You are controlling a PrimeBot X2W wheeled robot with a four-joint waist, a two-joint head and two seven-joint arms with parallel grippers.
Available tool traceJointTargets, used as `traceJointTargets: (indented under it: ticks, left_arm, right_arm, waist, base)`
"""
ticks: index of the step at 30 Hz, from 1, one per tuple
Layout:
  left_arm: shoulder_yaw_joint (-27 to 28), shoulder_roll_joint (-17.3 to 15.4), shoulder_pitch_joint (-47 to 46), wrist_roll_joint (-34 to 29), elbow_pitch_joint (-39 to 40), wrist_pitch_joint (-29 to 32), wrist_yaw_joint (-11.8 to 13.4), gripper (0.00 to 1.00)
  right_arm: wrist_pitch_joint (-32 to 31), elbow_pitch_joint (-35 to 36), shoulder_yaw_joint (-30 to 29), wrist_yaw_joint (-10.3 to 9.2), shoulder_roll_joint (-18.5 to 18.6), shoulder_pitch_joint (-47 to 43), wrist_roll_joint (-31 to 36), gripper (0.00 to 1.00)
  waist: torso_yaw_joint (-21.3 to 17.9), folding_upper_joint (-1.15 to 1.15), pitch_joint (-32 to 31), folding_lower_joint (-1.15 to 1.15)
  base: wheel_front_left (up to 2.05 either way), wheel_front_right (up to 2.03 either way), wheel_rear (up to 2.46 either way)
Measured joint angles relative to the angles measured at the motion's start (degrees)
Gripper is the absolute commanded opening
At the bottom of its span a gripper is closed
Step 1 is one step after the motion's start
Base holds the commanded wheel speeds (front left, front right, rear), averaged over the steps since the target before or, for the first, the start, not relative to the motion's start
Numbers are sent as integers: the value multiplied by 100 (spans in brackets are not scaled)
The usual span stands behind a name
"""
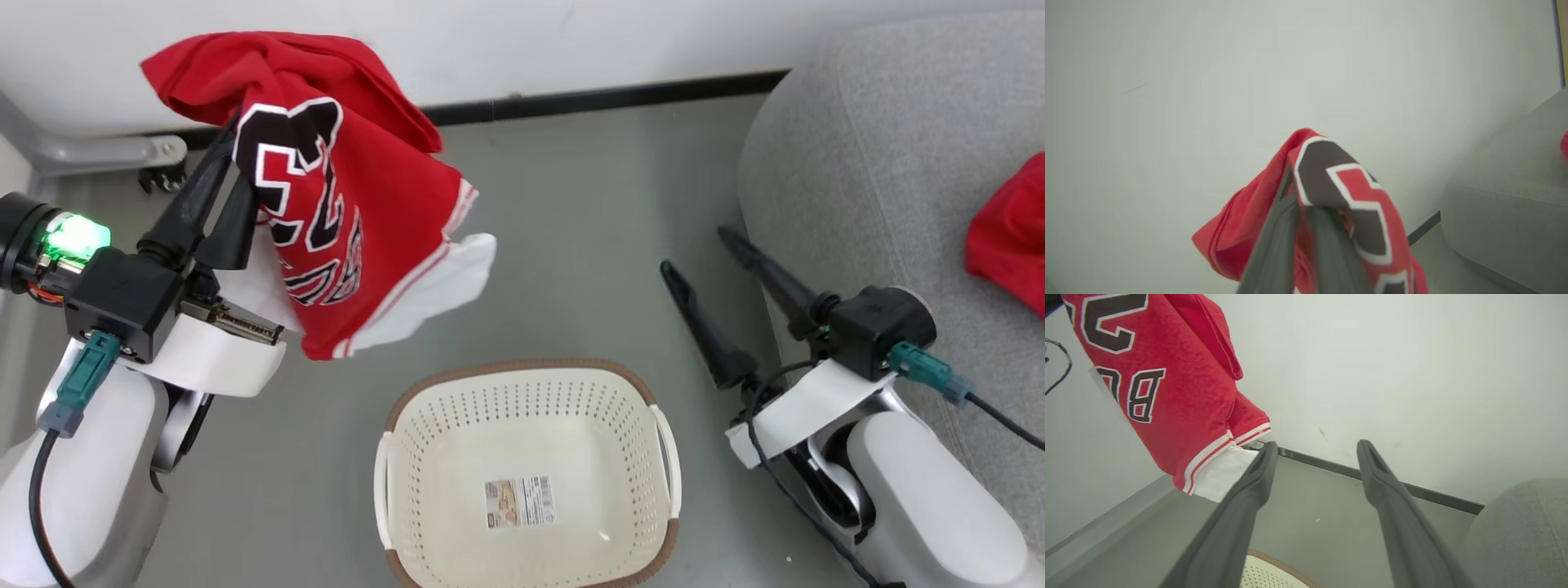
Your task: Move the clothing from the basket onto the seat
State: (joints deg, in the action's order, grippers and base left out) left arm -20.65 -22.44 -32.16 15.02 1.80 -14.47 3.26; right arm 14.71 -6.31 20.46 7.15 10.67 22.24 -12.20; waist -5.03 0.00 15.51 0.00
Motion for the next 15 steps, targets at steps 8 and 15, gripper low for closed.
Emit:
traceJointTargets:
  ticks: [8, 15]
  left_arm:
    - [-141, 62, -5, 9, 231, -9, -309, 0]
    - [-316, 213, -6, 42, 350, -23, -500, 0]
  right_arm:
    - [-236, 2, 935, 0, 477, 13, -716, 100]
    - [-628, 192, 1720, 0, 683, 80, -1727, 100]
  waist:
    - [103, 0, -525, 0]
    - [170, 0, -913, 0]
  base:
    - [0, 0, 0]
    - [0, 0, 0]
